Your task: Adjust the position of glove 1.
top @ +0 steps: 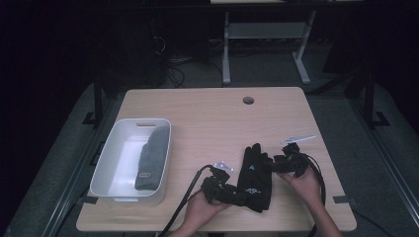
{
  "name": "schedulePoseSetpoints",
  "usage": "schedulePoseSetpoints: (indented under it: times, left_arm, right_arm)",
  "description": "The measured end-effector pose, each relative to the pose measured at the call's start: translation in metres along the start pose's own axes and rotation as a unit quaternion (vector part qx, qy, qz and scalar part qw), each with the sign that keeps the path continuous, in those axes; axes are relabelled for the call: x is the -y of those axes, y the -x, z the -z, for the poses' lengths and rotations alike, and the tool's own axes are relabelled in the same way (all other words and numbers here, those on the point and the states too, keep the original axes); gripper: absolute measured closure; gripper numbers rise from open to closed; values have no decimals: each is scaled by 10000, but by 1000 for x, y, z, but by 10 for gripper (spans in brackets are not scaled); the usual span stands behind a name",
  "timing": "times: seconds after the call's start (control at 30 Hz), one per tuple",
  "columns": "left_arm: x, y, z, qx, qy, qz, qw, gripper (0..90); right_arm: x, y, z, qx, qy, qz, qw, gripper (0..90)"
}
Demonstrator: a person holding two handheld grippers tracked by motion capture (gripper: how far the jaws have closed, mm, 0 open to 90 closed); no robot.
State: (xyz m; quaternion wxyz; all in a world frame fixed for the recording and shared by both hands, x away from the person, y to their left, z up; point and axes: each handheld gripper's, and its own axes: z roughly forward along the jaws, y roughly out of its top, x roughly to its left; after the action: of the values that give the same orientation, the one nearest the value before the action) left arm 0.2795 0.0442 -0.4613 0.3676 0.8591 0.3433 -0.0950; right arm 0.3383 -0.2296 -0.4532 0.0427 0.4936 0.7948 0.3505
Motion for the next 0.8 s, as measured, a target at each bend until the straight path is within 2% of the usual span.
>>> schedulePoseSetpoints:
  times: [0.1,0.23,0.27,0.37,0.53,0.67,0.8]
  left_arm:
    - [-2,0,-1,-92,14,20,10000,482]
    - [-6,0,-3,-204,-76,-73,9997,580]
    - [-7,-1,-3,-227,-118,-161,9995,597]
    - [-9,-1,-5,-235,-143,-108,9996,652]
    - [-13,-5,-6,-113,-203,-54,9997,727]
    - [-13,-10,-7,66,-191,119,9997,773]
    - [-14,-11,-7,107,-158,128,9997,802]
  right_arm:
    - [1,3,-3,0,-67,-41,10000,391]
    - [3,6,-4,-37,-79,-119,9999,410]
    - [3,6,-5,-44,-78,-127,9999,414]
    - [6,6,-6,-68,-12,-198,9998,449]
    - [7,6,-7,-150,-1,-182,9997,544]
    - [9,8,-8,-331,32,-292,9990,658]
    - [10,9,-6,-467,142,-366,9981,726]
